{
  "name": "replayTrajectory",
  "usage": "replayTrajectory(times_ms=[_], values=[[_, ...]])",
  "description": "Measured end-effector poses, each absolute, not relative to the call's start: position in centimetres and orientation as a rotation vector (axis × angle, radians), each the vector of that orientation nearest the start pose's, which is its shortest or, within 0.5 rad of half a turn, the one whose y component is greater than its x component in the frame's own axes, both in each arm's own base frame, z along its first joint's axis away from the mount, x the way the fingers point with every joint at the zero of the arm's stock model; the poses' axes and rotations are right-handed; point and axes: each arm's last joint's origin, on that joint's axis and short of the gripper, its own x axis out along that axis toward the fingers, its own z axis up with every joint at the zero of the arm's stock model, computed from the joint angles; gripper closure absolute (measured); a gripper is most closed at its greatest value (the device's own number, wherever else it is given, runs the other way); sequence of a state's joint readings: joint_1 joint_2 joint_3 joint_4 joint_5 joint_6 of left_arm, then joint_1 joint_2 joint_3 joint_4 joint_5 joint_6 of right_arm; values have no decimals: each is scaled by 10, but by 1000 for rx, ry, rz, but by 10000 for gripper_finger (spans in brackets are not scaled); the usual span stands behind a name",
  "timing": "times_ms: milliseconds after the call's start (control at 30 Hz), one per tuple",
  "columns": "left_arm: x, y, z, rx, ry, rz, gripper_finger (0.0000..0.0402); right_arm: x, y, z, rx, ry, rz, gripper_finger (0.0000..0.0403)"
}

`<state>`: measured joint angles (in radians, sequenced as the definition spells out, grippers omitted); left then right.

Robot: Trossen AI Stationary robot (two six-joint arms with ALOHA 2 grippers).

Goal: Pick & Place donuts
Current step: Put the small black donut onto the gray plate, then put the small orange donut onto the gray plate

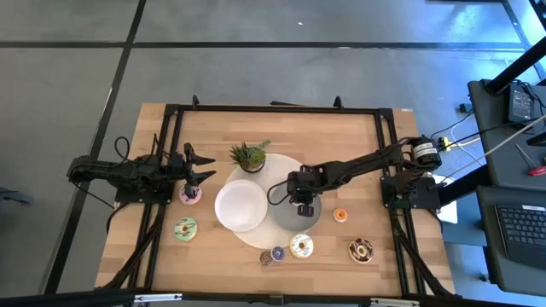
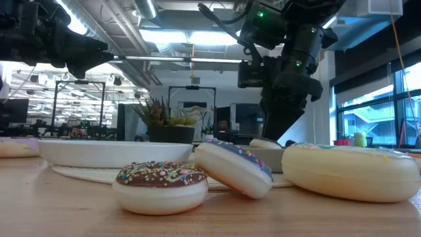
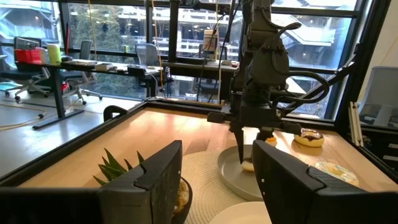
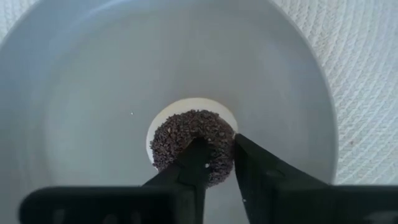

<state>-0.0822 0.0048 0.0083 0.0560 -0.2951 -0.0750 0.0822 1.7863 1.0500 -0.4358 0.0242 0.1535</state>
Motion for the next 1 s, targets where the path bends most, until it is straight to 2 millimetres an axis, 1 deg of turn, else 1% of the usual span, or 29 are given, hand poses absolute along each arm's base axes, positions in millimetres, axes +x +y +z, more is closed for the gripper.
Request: replayTrajectory(times_ms=[133,267,400,600,767,833,900,1000], values=[[96,0,171,-86,-67,210,212,335,27,152,96,1172,-54,273],[96,0,171,-86,-67,210,211,335,27,152,97,1173,-55,249],[96,0,171,-86,-66,210,211,334,27,153,98,1171,-55,237],[96,0,171,-85,-66,210,212,334,27,156,99,1160,-55,234],[96,0,171,-85,-66,210,208,330,26,170,123,1126,-71,234],[96,0,171,-85,-66,210,208,323,26,180,143,1132,-86,234],[96,0,171,-85,-67,210,209,313,30,191,165,1154,-102,234],[96,0,171,-83,-66,210,211,294,42,205,214,1215,-131,234]])
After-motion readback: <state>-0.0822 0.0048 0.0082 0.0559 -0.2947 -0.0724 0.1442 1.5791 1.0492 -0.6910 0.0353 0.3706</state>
